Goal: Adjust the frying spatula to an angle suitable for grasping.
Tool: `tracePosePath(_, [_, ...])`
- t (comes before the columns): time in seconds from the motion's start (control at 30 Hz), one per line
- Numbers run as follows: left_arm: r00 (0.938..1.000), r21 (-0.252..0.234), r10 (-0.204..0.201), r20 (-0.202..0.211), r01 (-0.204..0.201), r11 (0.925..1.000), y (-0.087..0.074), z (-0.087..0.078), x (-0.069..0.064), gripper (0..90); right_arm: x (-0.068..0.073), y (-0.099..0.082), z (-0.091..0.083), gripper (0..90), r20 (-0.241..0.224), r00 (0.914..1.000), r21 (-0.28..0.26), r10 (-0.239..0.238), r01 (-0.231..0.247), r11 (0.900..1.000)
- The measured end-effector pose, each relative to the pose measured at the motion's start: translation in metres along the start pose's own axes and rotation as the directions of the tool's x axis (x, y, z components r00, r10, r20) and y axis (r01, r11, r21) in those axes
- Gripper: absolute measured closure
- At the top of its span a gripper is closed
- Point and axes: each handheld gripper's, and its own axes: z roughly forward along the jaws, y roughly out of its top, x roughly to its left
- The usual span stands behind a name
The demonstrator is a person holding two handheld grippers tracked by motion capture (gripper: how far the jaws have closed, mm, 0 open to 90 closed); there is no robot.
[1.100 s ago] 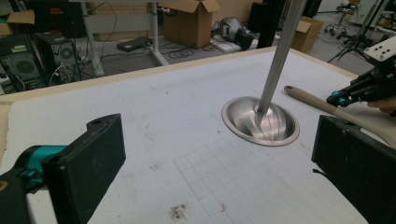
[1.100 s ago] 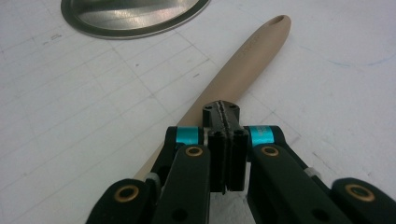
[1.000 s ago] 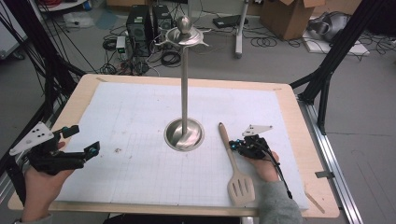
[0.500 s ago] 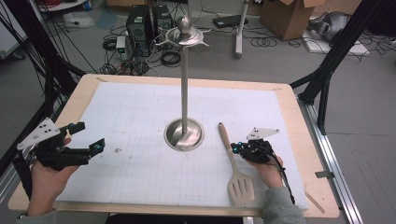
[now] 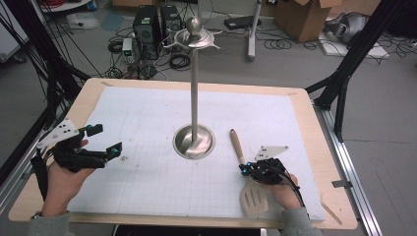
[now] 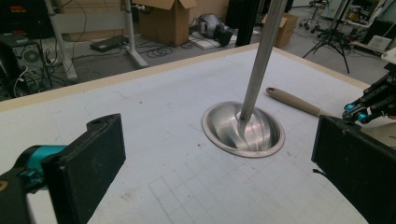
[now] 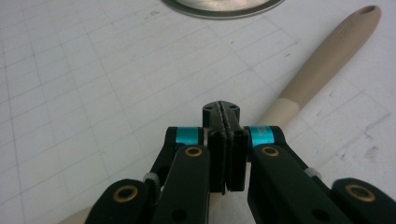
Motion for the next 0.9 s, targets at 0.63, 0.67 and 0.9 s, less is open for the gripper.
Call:
tracePosePath(0.63, [1.0, 0.006, 0.005, 0.002, -0.005, 1.0, 0.0003, 0.0031, -0.0002, 3.3, 0.0055, 0.0007, 0.0064, 90.0, 0.005, 0.9989, 0.082, -0.046, 0.046, 0.9956])
tracePosePath(0.67, [1.0, 0.006, 0.006, 0.002, -0.006, 1.0, 0.0004, 0.0032, -0.0002, 3.3, 0.0066, 0.0018, 0.0072, 90.0, 0.007, 0.9981, 0.097, -0.061, 0.06, 0.9935])
tracePosePath(0.9, [1.0, 0.005, 0.005, 0.0, -0.005, 1.0, 0.0001, 0.002, 0.0005, 3.3, 0.0074, 0.0016, 0.0063, 90.0, 0.014, 0.9978, 0.118, -0.064, 0.062, 0.9911])
